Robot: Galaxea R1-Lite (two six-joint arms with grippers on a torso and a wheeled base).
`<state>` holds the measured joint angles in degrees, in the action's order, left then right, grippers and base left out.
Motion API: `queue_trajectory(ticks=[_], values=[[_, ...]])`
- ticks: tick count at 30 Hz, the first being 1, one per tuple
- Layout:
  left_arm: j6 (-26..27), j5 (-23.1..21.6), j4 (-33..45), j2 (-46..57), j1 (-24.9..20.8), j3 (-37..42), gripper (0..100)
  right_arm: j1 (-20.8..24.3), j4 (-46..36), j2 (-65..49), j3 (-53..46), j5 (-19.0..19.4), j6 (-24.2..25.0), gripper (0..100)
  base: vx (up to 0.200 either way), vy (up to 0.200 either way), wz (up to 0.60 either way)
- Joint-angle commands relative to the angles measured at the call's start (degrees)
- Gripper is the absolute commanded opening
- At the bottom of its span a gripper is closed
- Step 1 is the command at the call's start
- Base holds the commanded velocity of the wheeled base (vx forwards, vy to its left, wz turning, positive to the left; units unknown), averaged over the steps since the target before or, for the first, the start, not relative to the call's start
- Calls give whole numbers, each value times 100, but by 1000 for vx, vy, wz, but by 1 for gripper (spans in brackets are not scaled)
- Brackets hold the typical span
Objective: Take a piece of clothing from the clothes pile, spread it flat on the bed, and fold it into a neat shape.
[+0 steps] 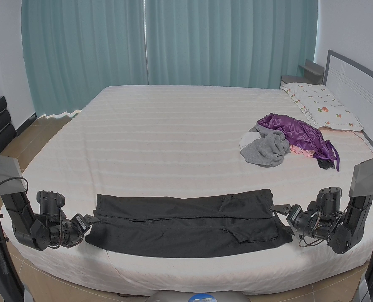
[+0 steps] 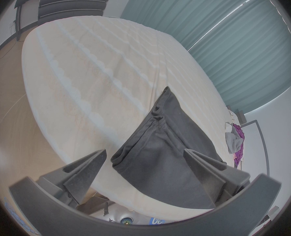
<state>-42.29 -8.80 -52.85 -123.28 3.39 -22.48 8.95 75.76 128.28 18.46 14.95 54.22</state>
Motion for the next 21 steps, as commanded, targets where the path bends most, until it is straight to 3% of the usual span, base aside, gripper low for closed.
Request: queue_trajectory(ticks=[1,21], values=[[10,10,-15,-126,-14,86,100,10,140,171,-167,0,0,100,0,0,0],[168,397,-305,-337,-102,130,100,46,360,355,-220,0,-8,100,0,0,0]])
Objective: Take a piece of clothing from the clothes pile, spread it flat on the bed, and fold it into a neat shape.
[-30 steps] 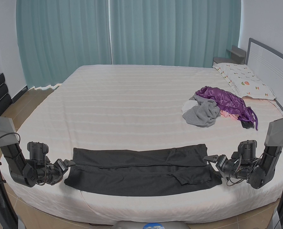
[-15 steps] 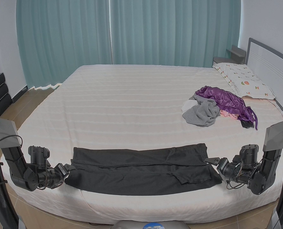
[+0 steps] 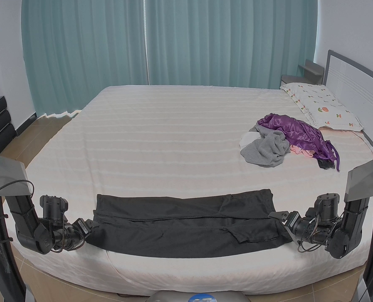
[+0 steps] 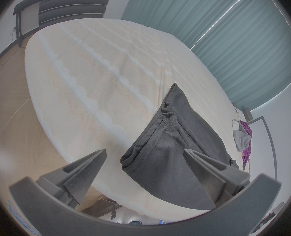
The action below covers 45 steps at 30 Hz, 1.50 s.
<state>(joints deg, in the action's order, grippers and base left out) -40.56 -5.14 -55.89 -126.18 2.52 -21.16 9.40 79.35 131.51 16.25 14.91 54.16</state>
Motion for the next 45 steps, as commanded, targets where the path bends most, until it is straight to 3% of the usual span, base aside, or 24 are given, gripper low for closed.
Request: queue_trajectory(ticks=[1,9,10,16,25,36,37,45], values=[[-5,66,8,-55,-24,-2,100,1,2,24,-8,3,-2,100,0,0,0],[-5,418,-9,-187,-208,-2,100,1,2,24,-8,3,-11,100,0,0,0],[-5,444,-9,-196,-217,-2,0,1,2,32,-8,3,-2,100,0,0,0],[48,514,-9,-196,-226,33,0,1,2,32,-8,3,-11,100,0,0,0],[294,1042,17,-187,-217,130,0,1,2,24,-8,-6,-11,100,0,0,0],[347,1042,-9,-196,-226,156,0,1,2,32,-8,-6,-11,100,0,0,0],[347,1033,-9,-170,-226,165,100,1,2,24,-8,-6,-20,100,0,0,0],[285,840,0,331,-121,77,100,-70,72,-82,27,-14,-29,100,0,0,0]])
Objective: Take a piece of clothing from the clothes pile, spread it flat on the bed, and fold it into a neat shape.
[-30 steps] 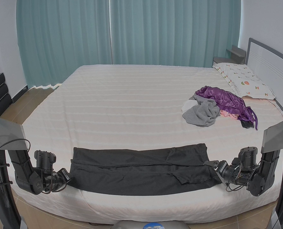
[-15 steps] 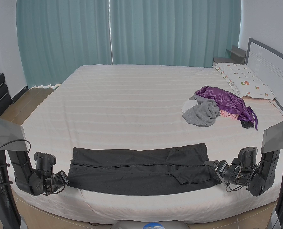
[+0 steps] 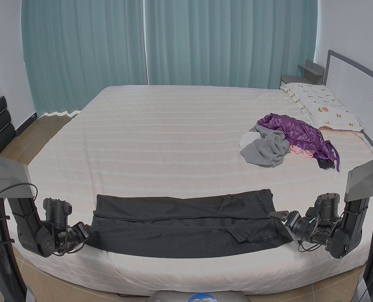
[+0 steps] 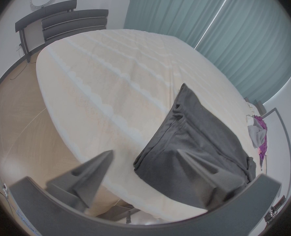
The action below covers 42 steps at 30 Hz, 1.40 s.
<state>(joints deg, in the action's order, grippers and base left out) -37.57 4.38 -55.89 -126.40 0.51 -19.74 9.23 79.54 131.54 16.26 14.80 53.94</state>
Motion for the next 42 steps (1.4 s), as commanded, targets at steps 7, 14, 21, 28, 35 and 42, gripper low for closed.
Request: queue_trajectory(ticks=[7,14,21,28,35,42], values=[[-75,-728,61,415,160,-610,100,-61,272,21,44,5,-33,100,0,0,0],[110,-1501,61,-69,160,-1278,100,-44,378,215,17,41,-77,100,0,0,0],[593,-1545,8,-517,160,-1524,100,-18,993,557,-150,41,-262,100,0,0,0],[655,-1501,0,-596,151,-1586,0,0,1002,496,-9,5,-411,100,0,0,0],[602,-1448,-9,-701,362,-1595,0,-88,993,566,255,-3,-912,100,0,0,0],[356,-1237,-36,-719,441,-1683,0,-149,887,874,747,41,-1272,100,0,0,0]])
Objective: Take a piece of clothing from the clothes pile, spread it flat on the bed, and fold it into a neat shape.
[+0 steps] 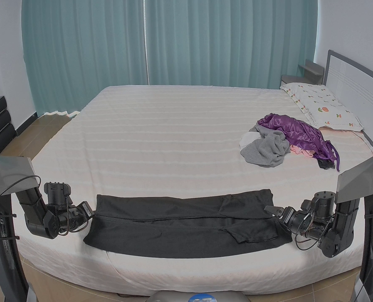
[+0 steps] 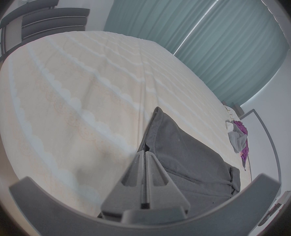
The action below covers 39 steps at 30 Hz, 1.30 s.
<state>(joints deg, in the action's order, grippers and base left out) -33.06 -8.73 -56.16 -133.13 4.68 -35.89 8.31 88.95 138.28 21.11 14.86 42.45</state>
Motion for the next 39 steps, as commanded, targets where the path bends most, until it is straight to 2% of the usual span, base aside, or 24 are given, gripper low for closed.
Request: queue_trajectory(ticks=[1,7,10,15,19,29,30,39], values=[[-104,73,-9,-46,24,-76,0,-67,-71,217,288,43,-140,100,0,0,0],[-183,91,-44,-125,15,-138,0,-163,-511,340,727,131,-334,100,0,0,0],[-183,99,-44,-143,15,-155,0,-172,-511,393,710,325,-439,100,0,0,0],[-174,99,-53,-160,6,-155,0,-234,-502,410,727,386,-589,100,0,0,0],[-174,99,-53,-160,6,-155,0,-225,-493,472,754,632,-650,100,0,0,0],[-174,99,-53,-160,-2,-155,0,-234,-519,639,886,650,-896,100,0,0,0],[-174,99,-53,-160,-2,-155,0,-225,-519,648,903,650,-896,0,0,0,0],[-166,99,-53,-169,-2,-155,0,-286,-599,595,886,606,-1019,0,0,0,0]])
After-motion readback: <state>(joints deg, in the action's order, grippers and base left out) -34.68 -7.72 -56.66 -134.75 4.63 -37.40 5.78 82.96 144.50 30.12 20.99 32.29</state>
